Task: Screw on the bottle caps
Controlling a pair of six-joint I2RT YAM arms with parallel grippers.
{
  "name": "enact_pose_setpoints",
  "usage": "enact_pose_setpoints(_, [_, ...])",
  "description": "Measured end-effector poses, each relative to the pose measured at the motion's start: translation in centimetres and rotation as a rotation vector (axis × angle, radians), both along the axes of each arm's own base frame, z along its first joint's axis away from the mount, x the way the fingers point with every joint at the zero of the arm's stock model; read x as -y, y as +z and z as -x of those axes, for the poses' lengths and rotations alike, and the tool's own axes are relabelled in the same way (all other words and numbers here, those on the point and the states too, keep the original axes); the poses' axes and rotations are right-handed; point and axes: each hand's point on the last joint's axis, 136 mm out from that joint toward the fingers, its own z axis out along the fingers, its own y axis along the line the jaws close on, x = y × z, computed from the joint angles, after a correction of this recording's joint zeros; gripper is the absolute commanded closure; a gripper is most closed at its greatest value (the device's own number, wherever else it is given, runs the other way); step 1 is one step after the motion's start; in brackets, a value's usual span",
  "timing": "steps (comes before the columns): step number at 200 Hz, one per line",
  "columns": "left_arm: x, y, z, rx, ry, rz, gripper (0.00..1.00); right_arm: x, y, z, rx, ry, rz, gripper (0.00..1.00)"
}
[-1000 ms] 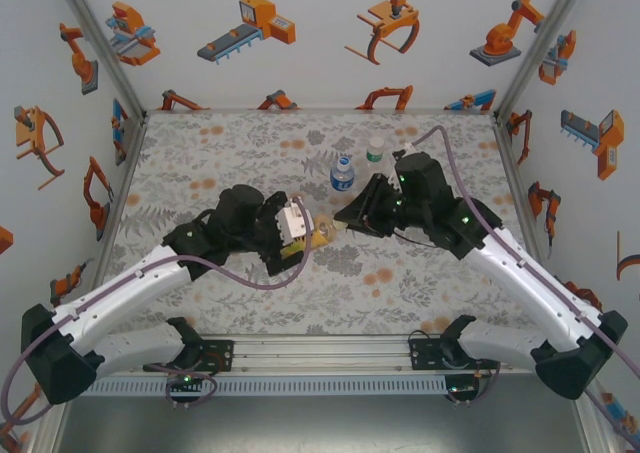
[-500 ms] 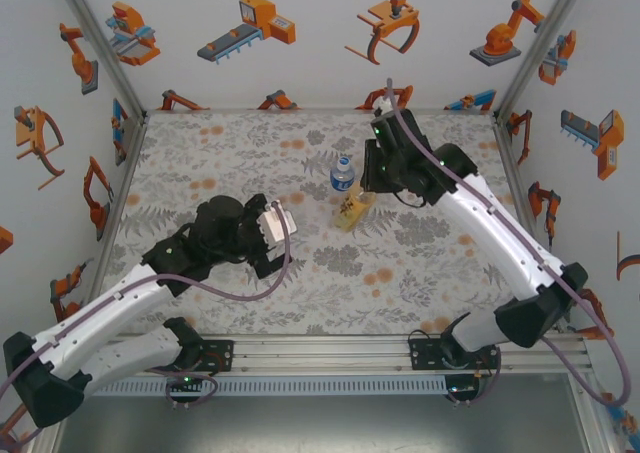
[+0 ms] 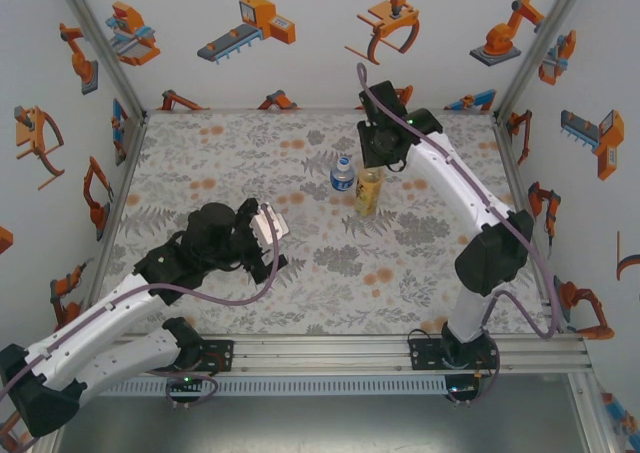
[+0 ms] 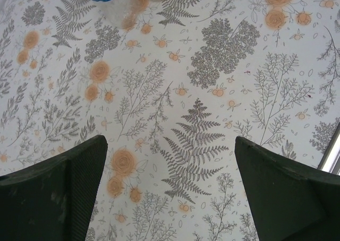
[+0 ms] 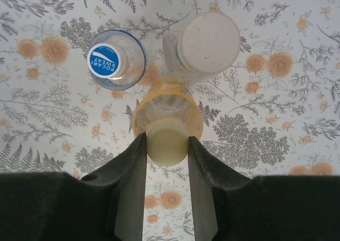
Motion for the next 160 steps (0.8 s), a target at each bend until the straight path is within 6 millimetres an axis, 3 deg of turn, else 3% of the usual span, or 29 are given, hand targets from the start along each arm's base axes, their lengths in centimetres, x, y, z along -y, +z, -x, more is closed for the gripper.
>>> enact_pose_setpoints(65, [0.0, -0.1, 0.0, -0.01, 0.006, 0.005, 0.03, -0.3, 0.0, -0.4, -0.007, 0.021, -0.029, 1.0])
enact_pose_setpoints(92, [0.0, -0.1, 0.0, -0.011, 0.007, 0.008, 0.03, -0.5, 0.0, -0.3, -0.009, 0.026, -0.035, 0.7])
enact_pose_setpoints(103, [0.1, -0.1, -0.1, -0.011, 0.007, 0.008, 0.03, -0.5, 0.0, -0.3, -0.01, 0.026, -0.037, 0.62])
enact_pose_setpoints(130, [0.1, -0.3, -0.1, -0.016, 0.008, 0.002, 0.03, -0.6, 0.4, -0.2, -0.012, 0.032, -0.042, 0.54])
enact_pose_setpoints(160, [0.2, -0.7, -0.5, -0.021, 0.014, -0.005, 0.03, -0.7, 2.5, -0.2, 0.015, 0.038, -0.057, 0.5])
